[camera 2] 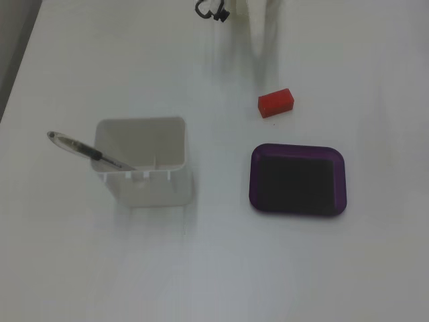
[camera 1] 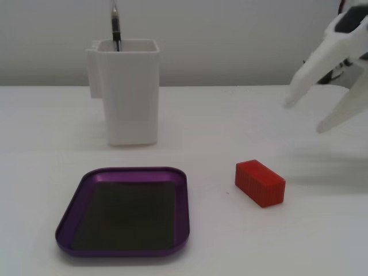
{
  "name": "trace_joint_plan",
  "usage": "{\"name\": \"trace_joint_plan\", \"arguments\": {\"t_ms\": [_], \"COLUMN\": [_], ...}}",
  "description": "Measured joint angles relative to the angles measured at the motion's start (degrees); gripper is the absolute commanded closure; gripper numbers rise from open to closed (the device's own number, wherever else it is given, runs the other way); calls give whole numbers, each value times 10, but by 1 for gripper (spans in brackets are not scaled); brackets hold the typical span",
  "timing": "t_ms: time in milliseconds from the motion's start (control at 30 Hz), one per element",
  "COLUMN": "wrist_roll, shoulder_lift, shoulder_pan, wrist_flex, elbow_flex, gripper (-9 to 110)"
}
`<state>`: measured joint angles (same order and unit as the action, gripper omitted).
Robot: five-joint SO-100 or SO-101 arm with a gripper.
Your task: Remove the cube from the box.
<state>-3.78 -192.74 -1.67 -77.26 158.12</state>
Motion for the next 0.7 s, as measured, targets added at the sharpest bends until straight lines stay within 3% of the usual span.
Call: {"name": "trace_joint_plan", "arguments": {"t_ms": [300, 467, 700], "wrist_roll": [3, 17, 45], "shoulder_lift": [3, 3, 3], "shoulder_pan": [10, 10, 10], "wrist_flex": [7, 17, 18], "elbow_flex": [91, 122, 146], "gripper": [87, 102, 100]}}
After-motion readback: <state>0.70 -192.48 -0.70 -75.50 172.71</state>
